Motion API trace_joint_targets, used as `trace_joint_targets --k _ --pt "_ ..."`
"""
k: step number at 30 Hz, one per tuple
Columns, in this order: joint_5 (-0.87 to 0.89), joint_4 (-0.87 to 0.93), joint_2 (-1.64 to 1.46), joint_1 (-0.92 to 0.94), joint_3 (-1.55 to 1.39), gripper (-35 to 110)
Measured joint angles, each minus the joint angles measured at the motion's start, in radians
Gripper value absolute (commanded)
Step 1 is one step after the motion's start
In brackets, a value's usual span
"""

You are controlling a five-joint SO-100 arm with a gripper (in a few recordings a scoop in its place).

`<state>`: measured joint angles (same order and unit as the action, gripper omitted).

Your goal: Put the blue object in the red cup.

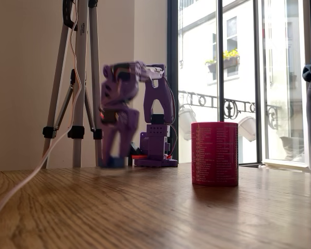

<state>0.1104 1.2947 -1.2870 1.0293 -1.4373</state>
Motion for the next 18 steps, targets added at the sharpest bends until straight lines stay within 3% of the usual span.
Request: trace_joint_targets --k 7,18 --pt "-0.195 -0.064 -0.19 0.014 0.133 1" --pt "-0.354 -0.028 -0.459 -0.299 0.141 1"
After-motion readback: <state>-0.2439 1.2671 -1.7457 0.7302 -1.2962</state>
